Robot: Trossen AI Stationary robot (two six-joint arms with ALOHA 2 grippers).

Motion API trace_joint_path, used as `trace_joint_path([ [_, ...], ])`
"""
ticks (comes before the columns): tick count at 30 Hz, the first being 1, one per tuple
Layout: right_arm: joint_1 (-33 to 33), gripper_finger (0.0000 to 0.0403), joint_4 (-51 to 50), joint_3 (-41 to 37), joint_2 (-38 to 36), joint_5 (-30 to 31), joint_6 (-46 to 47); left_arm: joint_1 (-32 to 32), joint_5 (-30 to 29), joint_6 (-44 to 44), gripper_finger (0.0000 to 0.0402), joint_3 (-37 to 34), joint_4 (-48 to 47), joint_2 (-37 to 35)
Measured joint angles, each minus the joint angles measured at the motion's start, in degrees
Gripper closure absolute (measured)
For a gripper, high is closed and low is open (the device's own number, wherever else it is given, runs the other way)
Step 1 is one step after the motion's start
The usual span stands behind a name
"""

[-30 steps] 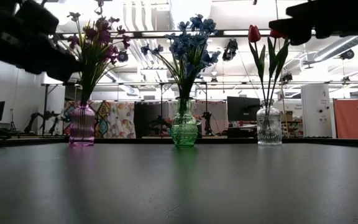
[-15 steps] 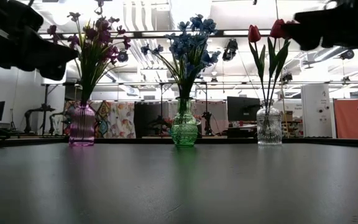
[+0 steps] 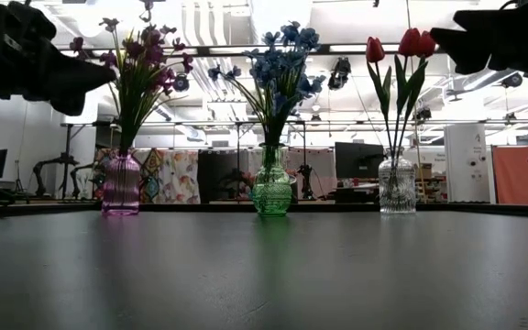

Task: Sort flowers into vase by color
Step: Return to Home Position

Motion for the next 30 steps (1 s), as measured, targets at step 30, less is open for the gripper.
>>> trace_joint_path([
  [30,0.0,0.0078,-0.3,0.0,2.7,4.1,1.1,0.1,-28.5,-1.7,0.0401,0.2,-0.5,4.0],
])
